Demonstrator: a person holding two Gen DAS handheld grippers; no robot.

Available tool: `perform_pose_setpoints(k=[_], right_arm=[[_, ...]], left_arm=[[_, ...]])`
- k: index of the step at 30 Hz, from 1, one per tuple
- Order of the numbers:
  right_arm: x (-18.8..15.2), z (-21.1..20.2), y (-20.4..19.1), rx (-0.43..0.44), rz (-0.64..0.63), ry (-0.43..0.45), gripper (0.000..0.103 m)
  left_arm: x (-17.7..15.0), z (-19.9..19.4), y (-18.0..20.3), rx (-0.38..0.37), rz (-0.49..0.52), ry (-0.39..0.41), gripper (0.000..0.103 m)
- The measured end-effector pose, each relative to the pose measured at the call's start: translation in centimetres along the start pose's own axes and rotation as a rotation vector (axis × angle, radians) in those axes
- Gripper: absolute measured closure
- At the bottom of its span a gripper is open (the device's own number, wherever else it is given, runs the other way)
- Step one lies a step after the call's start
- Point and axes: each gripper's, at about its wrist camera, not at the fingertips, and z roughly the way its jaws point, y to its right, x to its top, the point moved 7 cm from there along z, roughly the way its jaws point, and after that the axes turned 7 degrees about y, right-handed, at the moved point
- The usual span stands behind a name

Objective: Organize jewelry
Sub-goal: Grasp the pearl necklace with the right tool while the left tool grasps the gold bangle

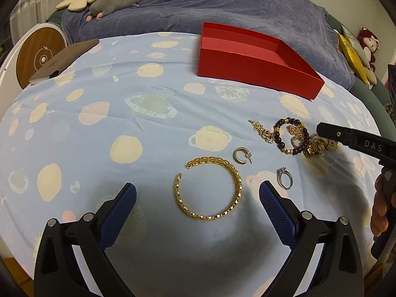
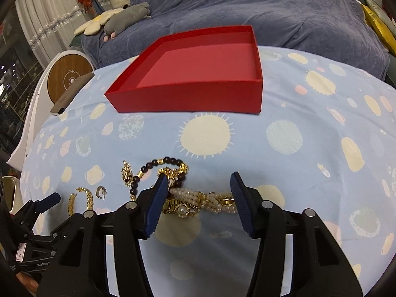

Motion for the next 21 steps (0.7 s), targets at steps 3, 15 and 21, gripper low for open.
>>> perform_pose_setpoints(k=[3, 15, 21], right_arm=[[-1.2, -0.4, -0.2, 0.001, -0.013, -0.014, 0.067], [-4.3, -2.0, 0.4, -0.005, -0.015, -0.043, 0.085], [-4.0, -1.8, 0.4, -0.007, 0.012, -0.035, 0.087]], left_arm=[[-0.1, 0.1, 0.1, 0.000, 0.010, -0.004, 0.006], [-0.3, 0.1, 0.7, -0.013, 0.010, -0.005, 0.006], [-0.4, 0.3, 0.5, -0.001, 0.021, -0.001, 0.006]])
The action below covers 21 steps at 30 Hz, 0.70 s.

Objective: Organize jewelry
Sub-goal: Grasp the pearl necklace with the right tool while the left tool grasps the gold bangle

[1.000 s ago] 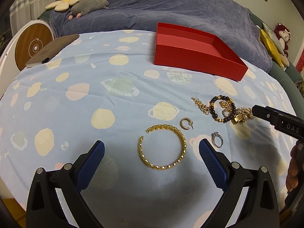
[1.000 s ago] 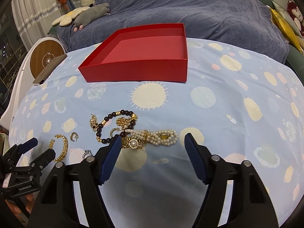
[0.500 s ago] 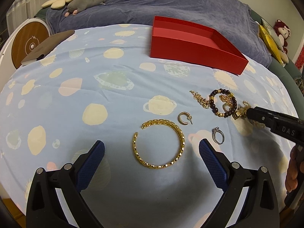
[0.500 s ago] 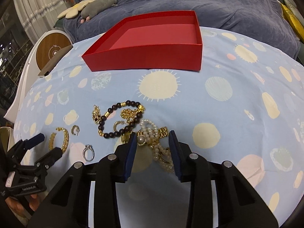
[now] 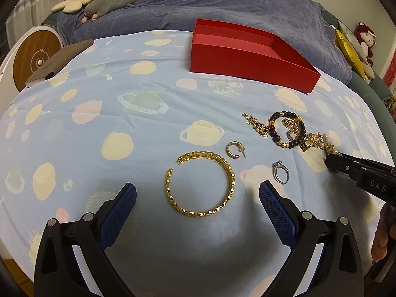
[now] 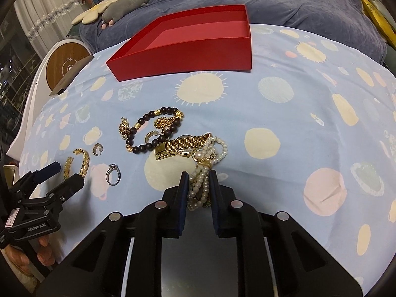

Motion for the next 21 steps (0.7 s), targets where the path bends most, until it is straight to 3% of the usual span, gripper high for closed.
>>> perform_pose_setpoints(k=[5, 11, 20, 21], right_arm=[[0.1, -0.7, -0.7, 0.015, -0.008, 0.012, 0.087], [-0.1, -1.2, -1.3, 0.032, -0.010, 0.011, 0.087], [-0.2, -1.3, -1.3, 0.034, -0.007, 0.009, 0.087], [-0.1, -1.3, -1.3, 0.034, -0.008, 0.009, 0.087]], left_arm=[[0.1, 0.3, -0.4, 0.003, -0.008, 0.004, 0.006], [0.3, 0.5, 0.1, 0.008, 0.028, 0.014, 0.016], [0.8, 0.7, 0.8, 0.003, 0.078, 0.046, 0.048], [0.8, 0.6, 0.9, 0.000, 0.083, 0.047, 0.048]])
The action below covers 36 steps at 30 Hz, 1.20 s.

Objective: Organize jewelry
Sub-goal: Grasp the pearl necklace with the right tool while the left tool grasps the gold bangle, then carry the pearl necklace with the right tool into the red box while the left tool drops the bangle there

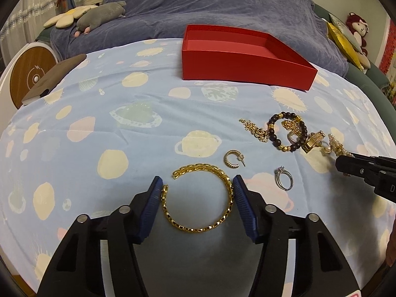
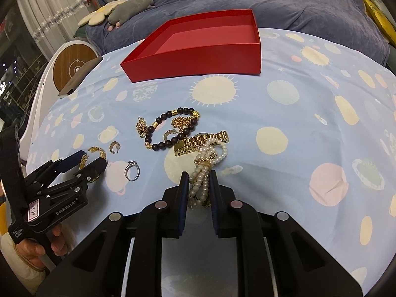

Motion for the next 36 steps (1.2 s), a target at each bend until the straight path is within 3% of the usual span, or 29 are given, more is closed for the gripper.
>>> perform_pose_setpoints(k=[10, 20, 28, 36], right_arm=[[0.4, -1.0, -0.4, 0.008, 0.003, 0.025, 0.087], [3.3, -3.6, -0.8, 0.027, 0.022, 0.118, 0.087], [11.5, -4.5, -0.3, 0.028, 0.016, 0.205, 0.087], [22.1, 0.9, 0.7, 0.027, 0.011, 0.225, 0.087]], left_arm=[[0.4, -0.7, 0.2, -0.072, -0.063, -0.004, 0.049], [3.5, -3.5, 1.2, -0.103, -0.065, 0.063, 0.049], [11.7, -3.3, 1.0, -0.128, -0.044, 0.104, 0.049], [21.9, 3.4, 1.0, -0.124, -0.015, 0.123, 0.049]])
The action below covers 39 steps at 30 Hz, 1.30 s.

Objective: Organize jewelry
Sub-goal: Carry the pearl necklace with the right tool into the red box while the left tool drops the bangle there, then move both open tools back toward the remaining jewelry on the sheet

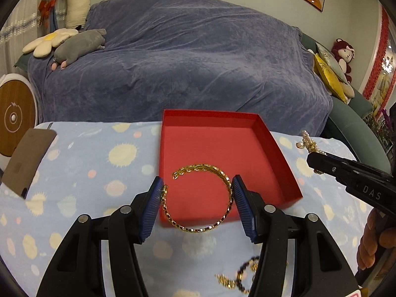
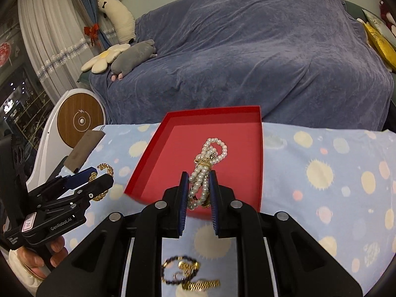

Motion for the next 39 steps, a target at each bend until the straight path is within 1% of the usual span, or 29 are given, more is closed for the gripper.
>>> perform_pose_setpoints(k=[2, 3, 5, 6, 12, 16, 18, 19, 20, 21, 23, 26, 28, 30, 33, 35, 37, 39], right_arm=[[1.2, 2.5, 0.7, 0.001, 0.016, -0.020, 0.087], [1.7, 3.9, 1.2, -0.005, 0.026, -0.032, 0.087], [2.2, 6.3, 2.2, -0.015, 0.041, -0.054, 0.087], [2.4, 7.4, 2.6, -0.018, 0.048, -0.067, 0.087], [3.1, 12.7, 4.7, -0.057, 0.059, -0.121, 0.087], [2.6, 14.8, 5.7, -0.073, 0.061, -0.151, 0.086], [2.5, 14.9, 6.0, -0.090, 0.053, -0.144, 0.085], [2.6, 14.9, 6.1, -0.099, 0.049, -0.138, 0.083], [2.6, 14.6, 6.1, -0.105, 0.049, -0.126, 0.077], [2.7, 14.0, 6.2, -0.103, 0.053, -0.110, 0.074], [2.8, 12.9, 6.3, -0.087, 0.062, -0.088, 0.074], [2.7, 9.7, 6.0, -0.071, 0.054, -0.060, 0.073], [1.9, 7.0, 5.6, -0.066, 0.033, -0.050, 0.072], [0.8, 4.0, 5.0, -0.053, 0.028, -0.040, 0.068], [-1.7, -0.1, 4.3, -0.029, 0.033, -0.043, 0.066], [-3.4, -2.5, 3.6, -0.021, 0.027, -0.044, 0.066], [-5.3, -4.7, 3.0, -0.024, 0.021, -0.041, 0.066], [-7.0, -6.4, 2.6, -0.027, 0.020, -0.041, 0.066]], left_arm=[[1.6, 2.5, -0.1, -0.002, 0.009, -0.006, 0.049], [2.3, 3.8, -0.2, 0.013, 0.013, -0.008, 0.049], [3.2, 6.2, -0.2, 0.010, 0.022, -0.015, 0.049], [3.6, 7.4, -0.4, 0.021, 0.021, -0.022, 0.049], [4.7, 13.7, -1.1, 0.022, -0.016, -0.085, 0.049], [4.4, 16.4, -1.6, 0.034, -0.025, -0.123, 0.048], [4.1, 17.0, -1.8, 0.041, -0.021, -0.126, 0.048], [4.2, 17.2, -1.9, 0.053, -0.022, -0.123, 0.048], [4.2, 17.3, -2.0, 0.057, -0.029, -0.122, 0.047], [4.2, 17.4, -2.3, 0.054, -0.043, -0.125, 0.046], [4.3, 16.9, -2.7, 0.039, -0.081, -0.121, 0.046], [4.6, 14.8, -3.3, 0.024, -0.122, -0.096, 0.046], [4.5, 12.6, -3.6, 0.013, -0.143, -0.078, 0.046], [4.2, 10.1, -3.7, 0.012, -0.151, -0.060, 0.046], [2.9, 6.1, -3.5, 0.022, -0.143, -0.042, 0.046], [1.6, 3.6, -3.3, 0.048, -0.117, -0.033, 0.046], [-0.2, 1.4, -2.8, 0.070, -0.080, -0.036, 0.045], [-1.9, -0.1, -2.5, 0.070, -0.068, -0.053, 0.043]])
